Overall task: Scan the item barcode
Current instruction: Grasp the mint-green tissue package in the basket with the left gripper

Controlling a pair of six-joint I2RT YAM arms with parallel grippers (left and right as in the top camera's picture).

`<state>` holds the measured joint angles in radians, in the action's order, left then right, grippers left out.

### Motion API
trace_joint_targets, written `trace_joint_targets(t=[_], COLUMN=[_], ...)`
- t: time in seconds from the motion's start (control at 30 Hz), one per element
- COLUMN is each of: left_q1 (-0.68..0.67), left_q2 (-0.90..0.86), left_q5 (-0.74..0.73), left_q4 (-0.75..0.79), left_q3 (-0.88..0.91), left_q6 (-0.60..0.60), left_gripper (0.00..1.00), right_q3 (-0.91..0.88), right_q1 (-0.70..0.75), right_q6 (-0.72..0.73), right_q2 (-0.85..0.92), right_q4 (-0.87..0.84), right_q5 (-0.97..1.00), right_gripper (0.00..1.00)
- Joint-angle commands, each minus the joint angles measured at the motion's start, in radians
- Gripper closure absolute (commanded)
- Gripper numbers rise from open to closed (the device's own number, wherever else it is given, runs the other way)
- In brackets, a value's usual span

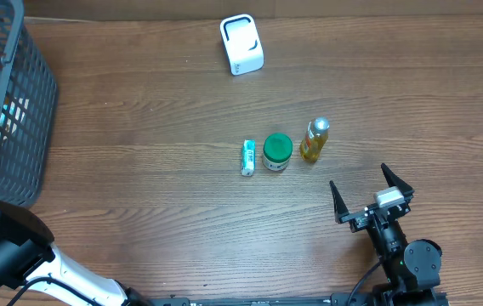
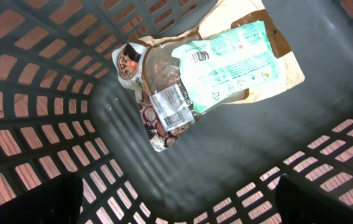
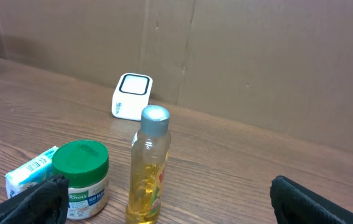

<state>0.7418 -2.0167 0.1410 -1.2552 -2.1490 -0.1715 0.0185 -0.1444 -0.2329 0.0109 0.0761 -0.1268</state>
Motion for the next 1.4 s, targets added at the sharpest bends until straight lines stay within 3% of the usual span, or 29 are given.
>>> trace_joint_targets(t=[0.0,0.13,0.67,1.0,1.37], left_q1=[0.006,0.006,-0.015,-0.103,-0.121], left_q2=[-0.034,-0.071,-0.230,-0.251,-0.332], left_q5=[0.016,0.016,0.012,0.043,0.152], left_q4=[0.014,0.034,0.197,0.329,0.320], left_q3=[0.005,0.005,0.005,0.005,0.007], left_q6=[0.052,0.077,0.377,0.670,0.743], left_gripper=[0.00,0.00,0.00,0.00,0.00], right_q3=[-0.011,-0.011,-0.011,-0.011,-0.011], right_q1=[-0.002,-0.002,-0.002,-0.002,-0.002], right_q6=[0.000,0.000,0.000,0.000,0.000], right_q2=[-0.008,-0.008,-0.008,-0.008,-0.008], right_q4=[-0.003,-0.003,-0.003,-0.003,-0.003], right_q5=[-0.002,-0.002,-0.002,-0.002,-0.002], right_gripper=[0.00,0.00,0.00,0.00,0.00])
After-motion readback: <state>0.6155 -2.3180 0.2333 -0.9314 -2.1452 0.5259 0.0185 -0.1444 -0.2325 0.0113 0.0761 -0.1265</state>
